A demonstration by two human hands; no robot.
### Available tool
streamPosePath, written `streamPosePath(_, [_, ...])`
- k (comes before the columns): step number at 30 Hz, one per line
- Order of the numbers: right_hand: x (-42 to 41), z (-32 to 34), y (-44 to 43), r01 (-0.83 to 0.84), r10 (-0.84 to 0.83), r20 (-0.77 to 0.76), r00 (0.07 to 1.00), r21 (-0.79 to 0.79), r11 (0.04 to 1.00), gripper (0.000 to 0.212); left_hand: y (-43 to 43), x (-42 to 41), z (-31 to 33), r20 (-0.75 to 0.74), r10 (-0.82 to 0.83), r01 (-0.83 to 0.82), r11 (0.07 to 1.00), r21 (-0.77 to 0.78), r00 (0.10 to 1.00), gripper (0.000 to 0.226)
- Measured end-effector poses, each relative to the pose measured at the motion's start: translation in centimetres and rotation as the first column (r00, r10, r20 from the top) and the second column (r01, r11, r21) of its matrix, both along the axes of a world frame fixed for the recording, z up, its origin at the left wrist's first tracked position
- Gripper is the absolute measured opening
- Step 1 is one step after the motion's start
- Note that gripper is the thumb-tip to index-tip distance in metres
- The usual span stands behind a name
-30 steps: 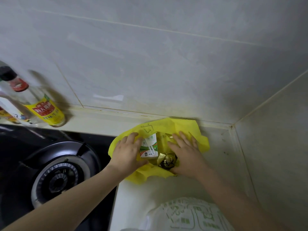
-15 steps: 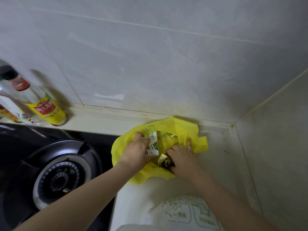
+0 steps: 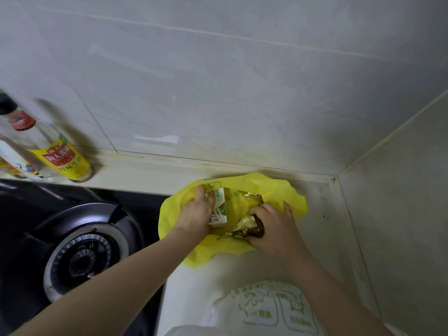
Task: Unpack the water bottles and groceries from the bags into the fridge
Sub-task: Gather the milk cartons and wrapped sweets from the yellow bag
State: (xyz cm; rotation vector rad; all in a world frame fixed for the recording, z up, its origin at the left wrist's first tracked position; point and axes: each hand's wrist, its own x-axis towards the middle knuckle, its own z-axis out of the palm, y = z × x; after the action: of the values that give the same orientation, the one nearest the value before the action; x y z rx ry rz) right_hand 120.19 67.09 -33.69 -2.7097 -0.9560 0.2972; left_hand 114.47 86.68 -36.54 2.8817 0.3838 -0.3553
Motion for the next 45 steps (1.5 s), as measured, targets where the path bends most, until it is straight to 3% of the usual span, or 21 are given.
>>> streamPosePath(6, [-0.2,0.1,0.0,0.037,-0.036,-0.011,0.999,0.030,0.999,0.043,0.5,0.3,0.1,-0.050,-0.036,0.033,0.998,-0.056,0.998,0.087])
streamPosePath(16, [0.4,1.2,-0.4,0.110,-0.109,-0.012,0.994,0.173,0.979,0.044,3.3,1.5,3.9,-0.016,-0.092,0.087,0.973,-0.215,0.996,0.060])
streamPosePath(22, [0.2,2.0,-0.5,0.159,-0.161,-0.009,0.987,0.220,0.962,0.044,4.7,2.5,7.0,-0.211,-0.082,-0.040,0.855,-0.516,0.974,0.050])
streamPosePath(25, [0.0,2.3,-0.5,0.176,-0.171,-0.042,0.984,0.204,0.963,0.045,3.9,2.1,6.6,-0.107,-0.050,-0.008,0.872,-0.490,0.993,0.047])
streamPosePath(29, [-0.3,2.9,-0.6,0.207,-0.197,-0.071,0.978,0.202,0.957,0.044,3.2,1.3,6.2,0.078,-0.136,0.152,0.952,-0.265,0.988,0.051])
streamPosePath(35, [-0.7,3.8,-0.4,0.246,-0.228,-0.096,0.969,0.254,0.936,0.045,2.6,1.0,5.1,0.141,-0.070,0.089,0.987,-0.134,0.988,0.055])
streamPosePath(37, [-1.0,4.3,-0.2,0.273,-0.249,-0.119,0.961,0.275,0.922,0.044,2.4,1.0,4.9,0.190,0.002,0.028,0.988,-0.152,0.982,0.044])
streamPosePath(40, [-1.8,4.9,0.0,0.327,-0.278,-0.188,0.942,0.335,0.884,0.039,2.1,0.1,4.6,0.278,0.155,-0.069,0.953,-0.294,0.948,0.037])
streamPosePath(45, [-3.4,6.6,0.1,0.412,-0.303,-0.297,0.906,0.454,0.790,0.027,1.3,-2.8,6.0,0.392,0.305,-0.093,0.876,-0.474,0.868,0.034])
